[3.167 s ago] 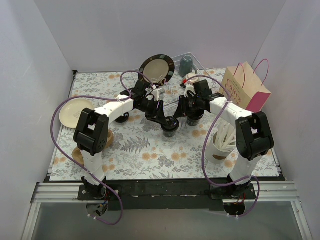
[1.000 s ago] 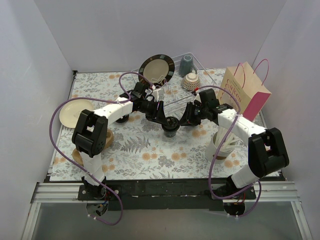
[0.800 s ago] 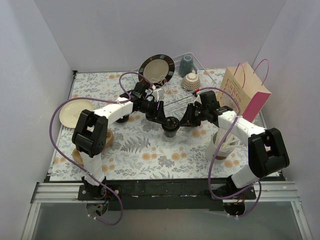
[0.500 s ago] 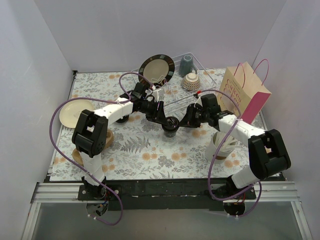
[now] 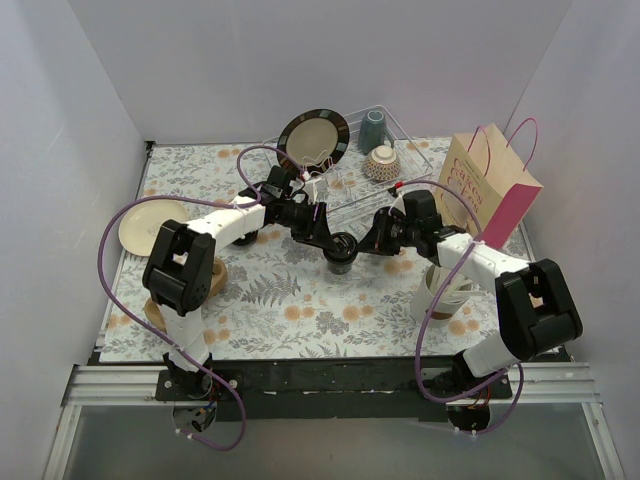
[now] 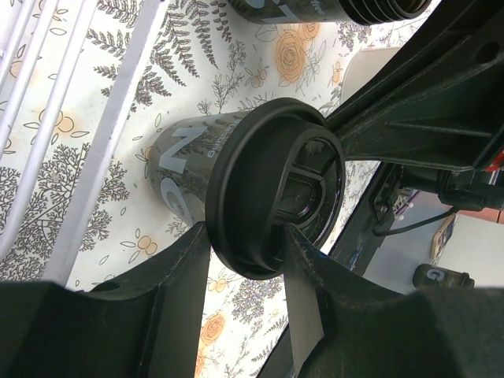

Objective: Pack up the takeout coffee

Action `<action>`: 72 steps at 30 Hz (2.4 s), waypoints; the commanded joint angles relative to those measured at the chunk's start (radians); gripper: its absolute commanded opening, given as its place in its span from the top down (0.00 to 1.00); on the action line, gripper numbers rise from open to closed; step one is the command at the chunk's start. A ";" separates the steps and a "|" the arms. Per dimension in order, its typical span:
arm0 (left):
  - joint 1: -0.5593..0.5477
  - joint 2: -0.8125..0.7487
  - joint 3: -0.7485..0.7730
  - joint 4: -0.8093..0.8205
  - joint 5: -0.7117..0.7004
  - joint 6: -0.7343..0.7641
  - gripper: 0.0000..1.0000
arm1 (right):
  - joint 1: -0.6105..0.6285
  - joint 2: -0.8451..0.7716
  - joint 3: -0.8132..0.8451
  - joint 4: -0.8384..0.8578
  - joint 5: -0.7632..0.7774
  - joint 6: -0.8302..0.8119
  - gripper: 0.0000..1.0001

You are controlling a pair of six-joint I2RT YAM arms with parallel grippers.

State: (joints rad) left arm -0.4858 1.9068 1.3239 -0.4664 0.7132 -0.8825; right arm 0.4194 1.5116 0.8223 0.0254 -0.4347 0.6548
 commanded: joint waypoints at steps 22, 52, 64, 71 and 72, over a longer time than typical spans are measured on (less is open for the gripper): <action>-0.045 0.120 -0.140 -0.216 -0.412 0.060 0.62 | 0.053 0.044 0.138 -0.242 0.060 -0.052 0.73; -0.046 0.179 -0.111 -0.232 -0.426 0.054 0.64 | 0.053 -0.010 0.110 -0.191 0.019 0.005 0.71; -0.045 0.190 -0.121 -0.224 -0.417 0.045 0.64 | 0.055 0.044 0.044 -0.159 0.083 0.011 0.75; -0.046 0.196 -0.163 -0.207 -0.420 0.040 0.64 | 0.065 0.121 0.011 -0.215 0.221 -0.027 0.81; -0.046 0.198 -0.170 -0.204 -0.422 0.040 0.64 | 0.067 0.122 0.000 -0.219 0.237 -0.029 0.81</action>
State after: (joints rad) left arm -0.4908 1.8954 1.3231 -0.4858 0.6807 -0.9474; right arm 0.4576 1.5242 0.9012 -0.1566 -0.4095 0.6788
